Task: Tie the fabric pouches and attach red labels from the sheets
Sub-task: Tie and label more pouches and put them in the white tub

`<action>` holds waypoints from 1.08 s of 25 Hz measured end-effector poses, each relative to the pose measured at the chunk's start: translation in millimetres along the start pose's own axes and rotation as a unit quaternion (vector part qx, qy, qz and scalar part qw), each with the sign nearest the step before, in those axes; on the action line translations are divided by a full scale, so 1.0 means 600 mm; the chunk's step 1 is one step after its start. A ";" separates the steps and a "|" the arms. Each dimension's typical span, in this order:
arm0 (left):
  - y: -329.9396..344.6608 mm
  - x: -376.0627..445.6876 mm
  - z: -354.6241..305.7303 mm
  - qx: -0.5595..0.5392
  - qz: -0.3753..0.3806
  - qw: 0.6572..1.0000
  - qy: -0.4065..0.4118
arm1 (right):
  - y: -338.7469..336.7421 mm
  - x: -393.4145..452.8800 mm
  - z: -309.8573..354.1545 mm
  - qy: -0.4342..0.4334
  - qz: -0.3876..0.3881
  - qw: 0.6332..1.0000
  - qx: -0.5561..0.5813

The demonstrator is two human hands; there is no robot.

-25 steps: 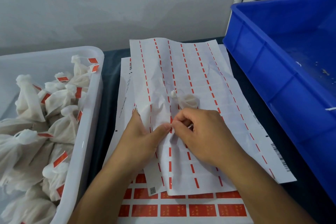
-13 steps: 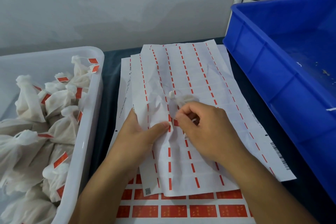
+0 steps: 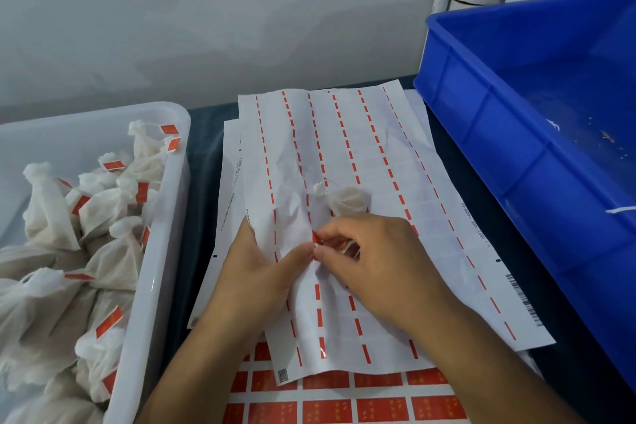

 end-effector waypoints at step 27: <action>-0.007 -0.002 -0.001 -0.007 -0.010 0.999 -0.039 | -0.007 0.006 -0.016 0.010 -0.023 1.000 0.004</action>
Point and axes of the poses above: each hand's wrist, its own x-axis towards the middle knuckle, its own y-axis out of the palm, z = x × y, the point moved 3 cm from there along x, towards the middle knuckle, and after that the axes turned 15 degrees about -z, right-handed, at the moved point
